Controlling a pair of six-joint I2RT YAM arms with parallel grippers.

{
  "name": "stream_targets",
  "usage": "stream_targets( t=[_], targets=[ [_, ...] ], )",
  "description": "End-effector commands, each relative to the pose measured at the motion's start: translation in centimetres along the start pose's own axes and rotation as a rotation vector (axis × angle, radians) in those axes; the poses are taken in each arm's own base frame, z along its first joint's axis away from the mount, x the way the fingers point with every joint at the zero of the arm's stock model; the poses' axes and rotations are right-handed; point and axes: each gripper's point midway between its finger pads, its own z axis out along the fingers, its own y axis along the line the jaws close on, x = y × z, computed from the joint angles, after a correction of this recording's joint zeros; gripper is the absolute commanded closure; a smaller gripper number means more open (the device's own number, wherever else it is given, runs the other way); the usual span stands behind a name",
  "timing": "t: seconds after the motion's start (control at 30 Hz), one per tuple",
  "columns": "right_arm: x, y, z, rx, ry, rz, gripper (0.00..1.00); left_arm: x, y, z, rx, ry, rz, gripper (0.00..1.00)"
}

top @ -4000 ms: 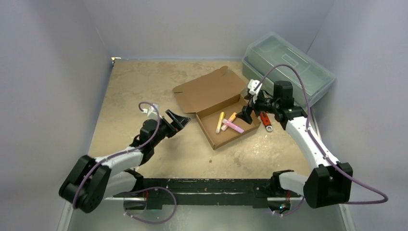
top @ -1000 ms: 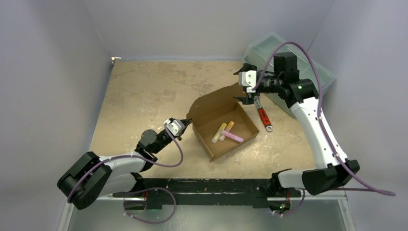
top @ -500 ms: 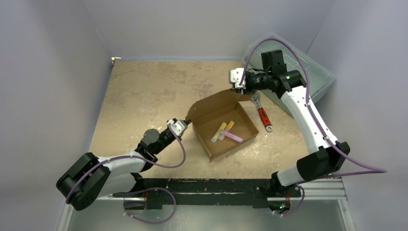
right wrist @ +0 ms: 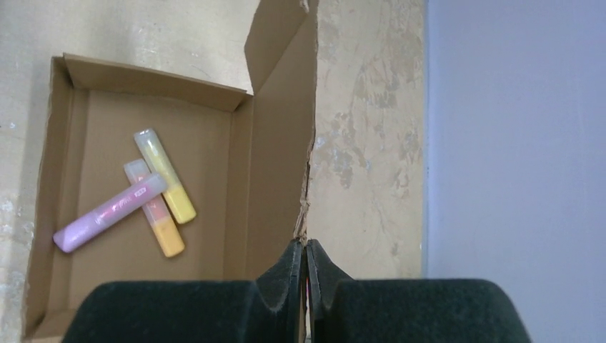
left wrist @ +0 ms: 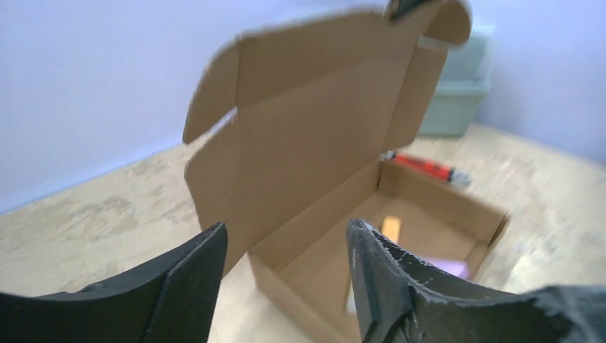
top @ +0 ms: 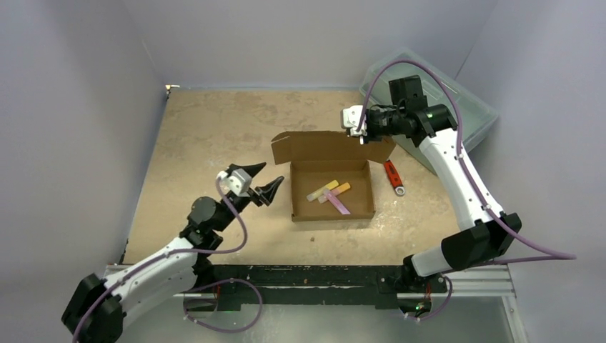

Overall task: Fold the paper box
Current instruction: Close the paper box at the center of the board.

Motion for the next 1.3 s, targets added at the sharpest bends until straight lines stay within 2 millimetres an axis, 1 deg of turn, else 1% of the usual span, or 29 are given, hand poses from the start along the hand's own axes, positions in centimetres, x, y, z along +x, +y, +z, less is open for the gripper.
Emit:
stream_targets(
  t=[0.0,0.1,0.17,0.23,0.3,0.33,0.4,0.43,0.5,0.57,0.63,0.67,0.7,0.77,0.87,0.93,0.97,1.03,1.17,1.2,1.23,1.27],
  targets=[
    [-1.2,0.1,-0.9,0.014,-0.020,-0.040,0.94,-5.2,-0.7,-0.7,0.012,-0.072,-0.160,0.37],
    [-1.1,0.4,-0.7,0.003,-0.026,-0.035,0.94,-7.4,-0.3,-1.1,-0.002,-0.107,-0.122,0.29],
    [-1.1,0.5,-0.6,-0.002,-0.029,-0.033,0.94,-8.4,0.0,-0.6,-0.002,-0.111,-0.058,0.27],
    [-1.1,0.6,-0.6,-0.008,-0.032,-0.030,0.94,-9.1,-0.3,0.6,0.037,-0.082,0.041,0.27],
    [-1.1,0.8,-0.6,-0.011,-0.033,-0.029,0.94,-9.8,-0.9,2.4,0.107,-0.034,0.141,0.27],
    [-1.1,0.9,-0.5,-0.015,-0.032,-0.027,0.94,-11.0,-1.4,3.6,0.154,-0.026,0.195,0.27],
    [-1.0,1.0,-0.5,-0.021,-0.032,-0.026,0.94,-10.9,-2.0,5.6,0.240,0.036,0.304,0.27],
    [-1.0,1.1,-0.5,-0.021,-0.032,-0.026,0.94,-10.4,-2.2,6.5,0.280,0.084,0.353,0.27],
    [-1.0,1.2,-0.4,-0.023,-0.034,-0.026,0.94,-9.9,-2.5,8.1,0.348,0.134,0.438,0.27],
    [-1.0,1.2,-0.5,-0.022,-0.036,-0.027,0.94,-9.4,-2.4,9.4,0.379,0.168,0.500,0.28],
    [-1.1,1.3,-0.4,-0.024,-0.039,-0.027,0.94,-9.5,-2.3,10.7,0.395,0.167,0.545,0.28],
    [-1.0,1.3,-0.4,-0.025,-0.039,-0.026,0.94,-8.2,-2.2,11.0,0.413,0.208,0.560,0.29],
    [-1.1,1.4,-0.5,-0.025,-0.040,-0.026,0.94,-7.9,-2.2,11.5,0.424,0.221,0.573,0.30],
    [-1.1,1.4,-0.4,-0.028,-0.042,-0.024,0.94,-7.0,-2.3,12.2,0.459,0.257,0.592,0.34],
    [-1.1,1.5,-0.4,-0.030,-0.043,-0.021,0.94,-5.6,-2.6,13.0,0.510,0.315,0.591,0.46],
    [-1.0,1.5,-0.3,-0.033,-0.044,-0.019,0.94,-5.0,-2.9,13.2,0.541,0.333,0.589,0.51],
    [-1.0,1.5,-0.3,-0.035,-0.043,-0.019,0.94,-4.7,-3.0,13.4,0.546,0.339,0.589,0.55],
    [-0.9,1.5,-0.2,-0.036,-0.043,-0.017,0.94,-4.5,-2.9,13.6,0.546,0.345,0.592,0.66],
    [-0.9,1.5,-0.2,-0.037,-0.041,-0.016,0.94,-4.2,-2.6,13.8,0.536,0.359,0.593,0.96],
    [-0.9,1.4,-0.2,-0.033,-0.040,-0.015,0.94,-4.1,-2.5,13.8,0.526,0.365,0.594,1.00],
    [-0.9,1.4,-0.2,-0.030,-0.039,-0.012,0.93,-4.0,-2.2,13.8,0.513,0.373,0.592,1.00],
    [-1.0,1.2,-0.3,-0.021,-0.039,-0.007,0.88,-4.0,-1.9,13.8,0.491,0.383,0.585,1.00]
  ],
)
